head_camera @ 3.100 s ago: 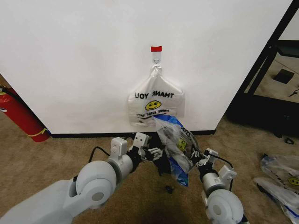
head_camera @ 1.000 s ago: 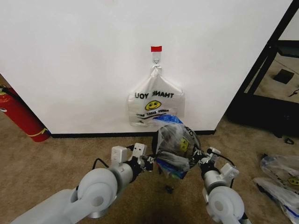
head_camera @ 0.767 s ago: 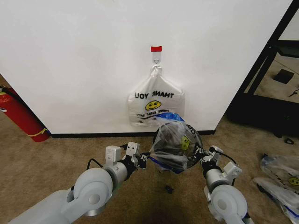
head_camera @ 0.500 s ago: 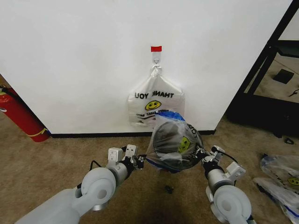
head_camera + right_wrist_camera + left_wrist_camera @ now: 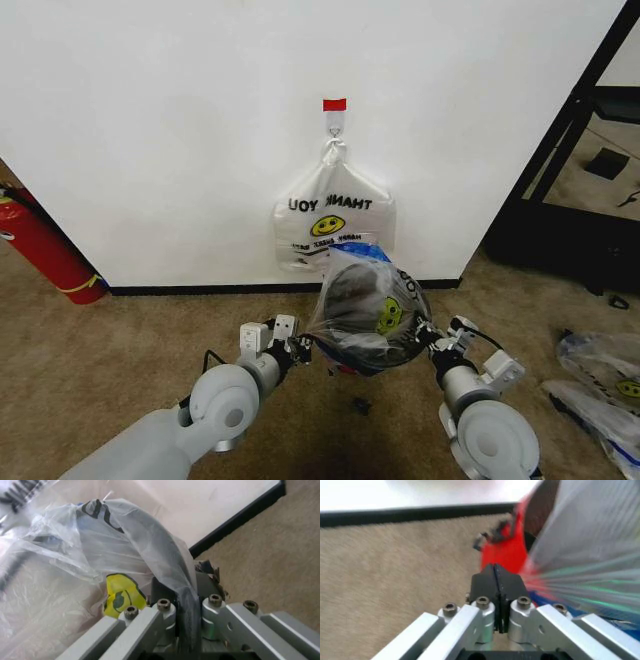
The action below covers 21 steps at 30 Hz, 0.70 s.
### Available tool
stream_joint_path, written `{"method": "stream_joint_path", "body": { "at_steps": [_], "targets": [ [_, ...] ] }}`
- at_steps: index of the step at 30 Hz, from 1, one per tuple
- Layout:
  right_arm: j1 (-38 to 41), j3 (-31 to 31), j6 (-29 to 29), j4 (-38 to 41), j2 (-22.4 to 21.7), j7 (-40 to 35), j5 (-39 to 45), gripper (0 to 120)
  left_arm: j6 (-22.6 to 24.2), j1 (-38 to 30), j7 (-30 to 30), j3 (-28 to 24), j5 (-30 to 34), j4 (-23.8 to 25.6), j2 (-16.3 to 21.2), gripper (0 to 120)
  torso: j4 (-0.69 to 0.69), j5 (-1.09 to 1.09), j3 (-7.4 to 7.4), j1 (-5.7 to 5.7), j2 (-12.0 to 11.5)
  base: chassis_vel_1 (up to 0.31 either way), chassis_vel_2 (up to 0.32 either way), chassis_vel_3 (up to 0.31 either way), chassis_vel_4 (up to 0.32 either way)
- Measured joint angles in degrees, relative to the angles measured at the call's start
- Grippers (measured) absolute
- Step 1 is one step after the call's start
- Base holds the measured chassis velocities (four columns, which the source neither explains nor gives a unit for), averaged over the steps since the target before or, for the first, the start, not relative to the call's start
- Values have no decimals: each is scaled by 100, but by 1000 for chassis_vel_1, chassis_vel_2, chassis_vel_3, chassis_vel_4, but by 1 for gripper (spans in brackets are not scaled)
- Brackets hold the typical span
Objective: Pick up the garbage bag from the wall and place it over the trash bin.
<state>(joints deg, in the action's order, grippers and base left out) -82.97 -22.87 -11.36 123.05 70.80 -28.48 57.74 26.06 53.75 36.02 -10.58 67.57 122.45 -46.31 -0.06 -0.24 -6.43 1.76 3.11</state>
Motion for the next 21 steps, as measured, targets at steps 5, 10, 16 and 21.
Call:
{"method": "stream_joint_path", "body": {
  "at_steps": [5,10,16,21],
  "targets": [
    [80,-163,18,-109,-21,-3,84,0,45,328,45,445,76,477,387,22,0,0,0,0,0,0,0,0,0],
    [153,-324,1,-125,102,-111,350,0,-113,1010,52,725,158,930,284,39,2,0,0,0,0,0,0,0,0],
    [167,-465,-30,-112,286,-232,557,0,-441,1567,57,820,350,907,-232,61,0,0,0,0,0,0,0,0,0],
    [94,-484,-33,-89,330,-239,549,0,-572,1592,48,731,674,845,-616,88,0,0,0,0,0,0,0,0,0]
  ]
}}
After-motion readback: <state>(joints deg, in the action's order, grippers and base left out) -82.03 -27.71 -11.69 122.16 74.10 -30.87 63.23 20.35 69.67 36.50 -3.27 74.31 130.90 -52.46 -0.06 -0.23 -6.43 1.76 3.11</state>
